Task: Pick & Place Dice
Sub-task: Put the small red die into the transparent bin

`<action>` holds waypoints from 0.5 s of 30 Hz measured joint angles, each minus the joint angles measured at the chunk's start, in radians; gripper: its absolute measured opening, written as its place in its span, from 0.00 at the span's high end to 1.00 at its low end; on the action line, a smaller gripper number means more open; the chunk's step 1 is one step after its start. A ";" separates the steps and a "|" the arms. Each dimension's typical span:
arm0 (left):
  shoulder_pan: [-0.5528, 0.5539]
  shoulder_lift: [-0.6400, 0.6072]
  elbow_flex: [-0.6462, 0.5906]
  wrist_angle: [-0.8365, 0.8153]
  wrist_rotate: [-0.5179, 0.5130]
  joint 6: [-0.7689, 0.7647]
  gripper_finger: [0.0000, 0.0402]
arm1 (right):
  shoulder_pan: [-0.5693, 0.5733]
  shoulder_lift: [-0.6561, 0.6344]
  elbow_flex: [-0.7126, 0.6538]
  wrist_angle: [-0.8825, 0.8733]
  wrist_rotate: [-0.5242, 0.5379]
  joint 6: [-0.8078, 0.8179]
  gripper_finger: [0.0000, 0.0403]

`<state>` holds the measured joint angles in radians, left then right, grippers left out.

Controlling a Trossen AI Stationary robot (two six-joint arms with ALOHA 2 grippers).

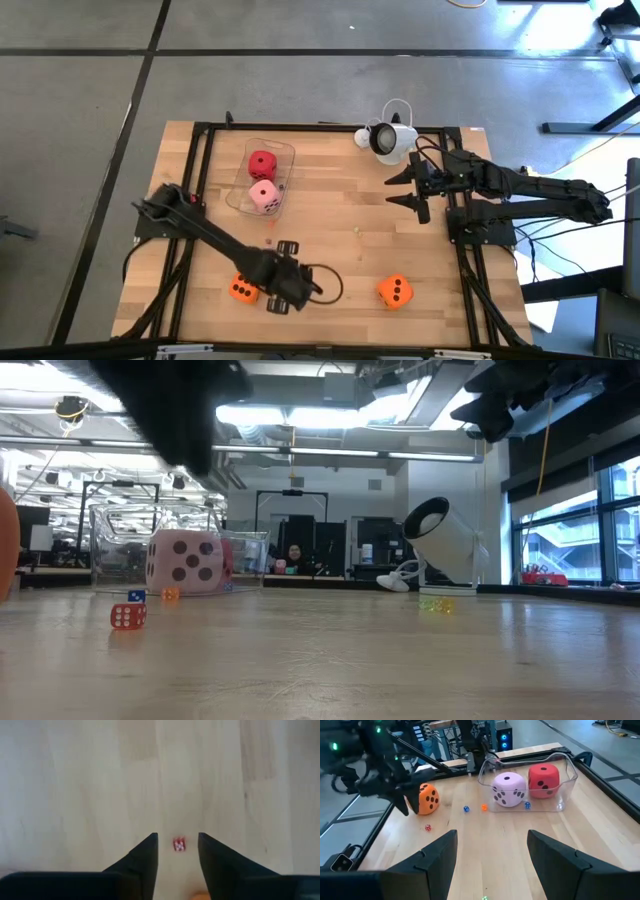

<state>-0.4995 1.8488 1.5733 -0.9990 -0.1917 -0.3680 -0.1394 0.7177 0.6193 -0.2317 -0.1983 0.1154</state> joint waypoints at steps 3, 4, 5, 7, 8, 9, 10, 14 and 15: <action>-0.015 0.045 0.031 -0.019 0.008 -0.031 0.60 | 0.000 0.000 0.000 0.000 0.000 0.000 0.40; -0.017 0.054 0.034 -0.019 0.014 -0.042 0.58 | 0.000 0.000 0.000 0.000 0.000 0.000 0.40; -0.018 0.059 0.034 -0.017 0.025 -0.052 0.57 | 0.000 0.000 0.000 0.000 0.000 0.000 0.40; -0.018 0.068 0.034 -0.017 0.036 -0.075 0.55 | 0.000 0.000 0.000 0.000 0.000 0.000 0.40; -0.018 0.068 0.034 -0.018 0.037 -0.088 0.55 | 0.000 0.000 0.000 0.000 0.000 0.000 0.40; -0.019 0.068 0.034 -0.019 0.037 -0.100 0.54 | 0.000 0.000 0.000 0.000 -0.001 0.000 0.40; -0.019 0.067 0.034 -0.019 0.037 -0.111 0.54 | 0.000 0.000 0.000 0.000 0.000 0.000 0.40; -0.019 0.067 0.029 -0.016 0.034 -0.161 0.54 | 0.000 0.000 0.000 0.000 -0.001 0.001 0.40; -0.017 0.066 0.022 -0.013 0.034 -0.174 0.54 | 0.000 0.000 0.000 0.000 -0.001 0.001 0.40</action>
<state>-0.5164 1.9149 1.5951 -1.0117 -0.1578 -0.5424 -0.1392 0.7177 0.6193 -0.2321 -0.1989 0.1162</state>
